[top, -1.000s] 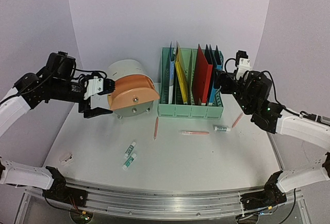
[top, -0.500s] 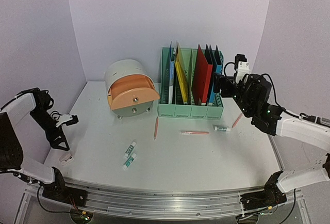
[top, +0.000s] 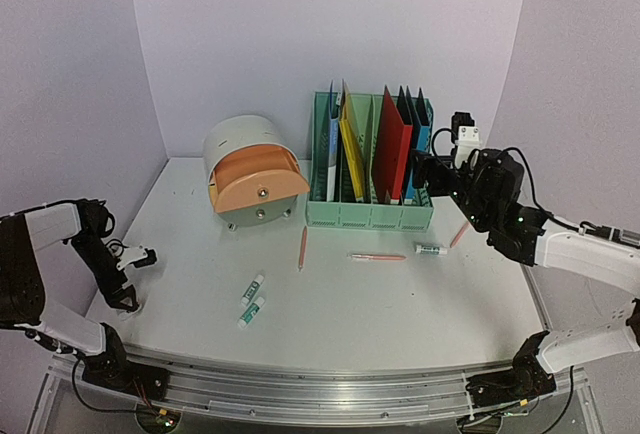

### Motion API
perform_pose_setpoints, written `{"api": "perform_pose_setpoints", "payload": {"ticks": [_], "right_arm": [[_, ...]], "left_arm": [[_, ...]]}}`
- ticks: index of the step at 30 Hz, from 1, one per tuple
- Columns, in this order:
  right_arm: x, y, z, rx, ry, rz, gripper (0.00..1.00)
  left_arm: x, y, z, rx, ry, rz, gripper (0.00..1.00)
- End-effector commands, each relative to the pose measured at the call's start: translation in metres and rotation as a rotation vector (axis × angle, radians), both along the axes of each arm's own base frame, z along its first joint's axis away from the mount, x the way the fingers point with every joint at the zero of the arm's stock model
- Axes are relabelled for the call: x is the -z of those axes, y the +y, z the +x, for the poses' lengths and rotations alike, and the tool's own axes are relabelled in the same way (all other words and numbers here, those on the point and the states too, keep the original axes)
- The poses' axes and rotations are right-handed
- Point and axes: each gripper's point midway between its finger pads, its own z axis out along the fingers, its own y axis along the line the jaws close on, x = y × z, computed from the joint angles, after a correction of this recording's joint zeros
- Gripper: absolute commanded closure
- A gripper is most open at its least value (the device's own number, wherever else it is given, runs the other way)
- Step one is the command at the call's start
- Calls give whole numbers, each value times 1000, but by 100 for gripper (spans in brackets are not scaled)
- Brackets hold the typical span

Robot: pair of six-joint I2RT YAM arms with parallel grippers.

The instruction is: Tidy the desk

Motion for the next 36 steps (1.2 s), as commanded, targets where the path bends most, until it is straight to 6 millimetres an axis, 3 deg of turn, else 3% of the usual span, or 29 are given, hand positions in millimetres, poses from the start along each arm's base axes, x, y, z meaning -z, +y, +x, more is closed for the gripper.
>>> {"api": "perform_pose_setpoints", "payload": {"ticks": [1, 8, 13, 16, 18, 21, 24, 26, 28, 32, 36], "right_arm": [[-24, -2, -4, -11, -49, 36, 5], [-27, -9, -6, 13, -58, 36, 5], [-27, -8, -5, 12, -57, 31, 5], [-31, -7, -4, 13, -63, 28, 4], [-32, -7, -4, 14, -66, 26, 4], [-34, -7, -4, 13, -69, 24, 4], [-30, -5, -1, 14, -54, 24, 4], [-24, -2, 1, 3, -28, 31, 4], [-15, 6, 2, -31, 12, 42, 4], [-3, 22, 1, -108, 75, 61, 4], [2, 28, 2, -127, 104, 75, 4]], "left_arm": [[5, 11, 16, -1, -65, 50, 10], [17, -1, -16, 82, 10, 14, 45], [15, -3, -12, 62, 16, -9, 88], [7, -5, -7, 54, 18, -27, 99], [-8, -6, 5, 46, -21, -40, 100], [-51, -6, 44, 12, -125, -58, 100], [-108, -22, 95, -29, -244, -78, 100], [-148, -53, 126, 2, -329, -104, 100], [-202, -81, 158, 12, -451, -152, 100], [-269, -135, 195, 19, -559, -254, 100], [-301, -207, 208, 130, -629, -328, 100]]}}
